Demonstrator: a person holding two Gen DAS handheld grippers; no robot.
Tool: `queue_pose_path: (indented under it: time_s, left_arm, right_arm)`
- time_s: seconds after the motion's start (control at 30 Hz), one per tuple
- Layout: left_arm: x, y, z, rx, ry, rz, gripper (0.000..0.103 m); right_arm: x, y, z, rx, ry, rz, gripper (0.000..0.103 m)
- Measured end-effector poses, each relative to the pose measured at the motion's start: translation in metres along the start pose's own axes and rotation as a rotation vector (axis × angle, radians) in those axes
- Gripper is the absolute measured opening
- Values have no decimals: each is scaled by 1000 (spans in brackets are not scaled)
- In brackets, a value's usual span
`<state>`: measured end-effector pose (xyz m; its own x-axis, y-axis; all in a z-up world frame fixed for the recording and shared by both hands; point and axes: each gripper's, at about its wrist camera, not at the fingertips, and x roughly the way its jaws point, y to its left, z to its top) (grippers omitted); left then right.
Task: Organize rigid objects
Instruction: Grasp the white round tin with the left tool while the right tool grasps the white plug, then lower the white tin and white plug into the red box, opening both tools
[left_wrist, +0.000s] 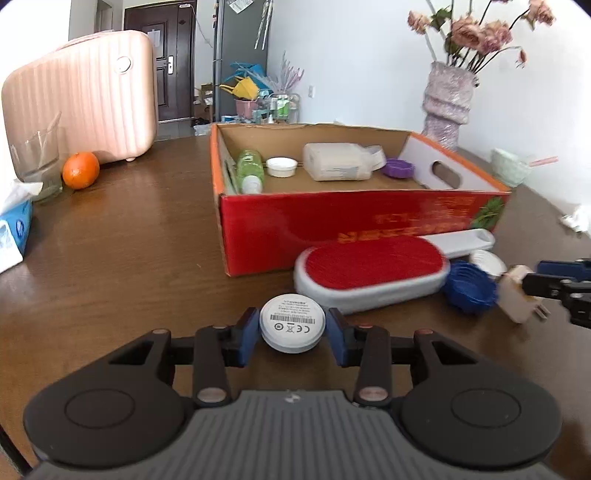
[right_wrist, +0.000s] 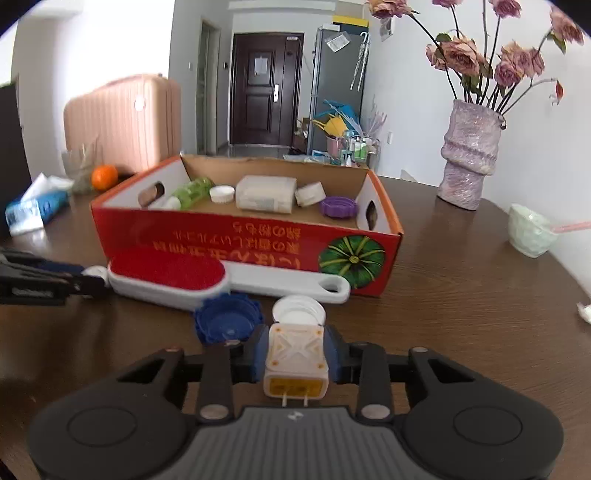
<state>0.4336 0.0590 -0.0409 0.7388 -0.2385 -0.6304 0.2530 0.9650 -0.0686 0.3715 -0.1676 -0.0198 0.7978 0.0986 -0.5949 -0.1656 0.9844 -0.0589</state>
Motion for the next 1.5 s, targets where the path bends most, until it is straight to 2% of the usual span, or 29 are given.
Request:
queue_pose_path:
  time_s: [0.1,0.2,0.27,0.3,0.33,0.37,0.4,0.43,0.57,0.7,0.9,1.13,1.33,1.43,1.5]
  left_arm:
    - [-15,-9,-12,-18,-6,-29,40]
    - [-32,-22,-23,10,-29,-38,40]
    - [-42,-28,-30,13,-40,-41,40]
    - [-46,-29,-32,7,-38,-46,40]
    - [-50,-29,-35,-1,-35,-49,40]
    - [-54,-29,-37,-8,-36,-47,40]
    - [-57,-29,-40,-19,-37,-38,40]
    - [-61,-28,-42,-35,-34,-27,40]
    - [-76,-26,-48,-70,-41,-10,40]
    - [-100,-32,-49,-54,-78,-4,40]
    - [-144,-47,-52,-31,-143,10,40]
    - [-177,-54,-60,-82,-202,22,40]
    - [-170,-56,-45,-66,-214,-4,40]
    - [-153,-48,-13,-47,-225,-72,40]
    - [-134,-42,17,-28,-233,-74,40]
  right_arm:
    - [2,3,-1,-11,0,-7,31]
    - [6,3,2,-9,-4,-8,35]
    - [11,-1,1,3,-4,-20,65]
    - [13,-3,0,9,-8,-25,69]
    - [15,-6,-1,21,-2,-20,66]
    - [17,-9,-2,38,5,-3,51]
    - [21,-13,-3,61,21,30,41]
    - [23,-15,-4,86,32,47,38]
    - [14,-16,-9,122,27,56,38]
    - [-25,-10,-19,98,-34,45,38]
    - [-90,-8,-44,123,-120,87,38]
    - [-142,-7,-54,93,-182,114,38]
    - [-137,-16,-45,95,-198,99,38]
    - [-117,-22,-27,74,-202,88,38]
    - [-96,-29,-2,58,-214,89,38]
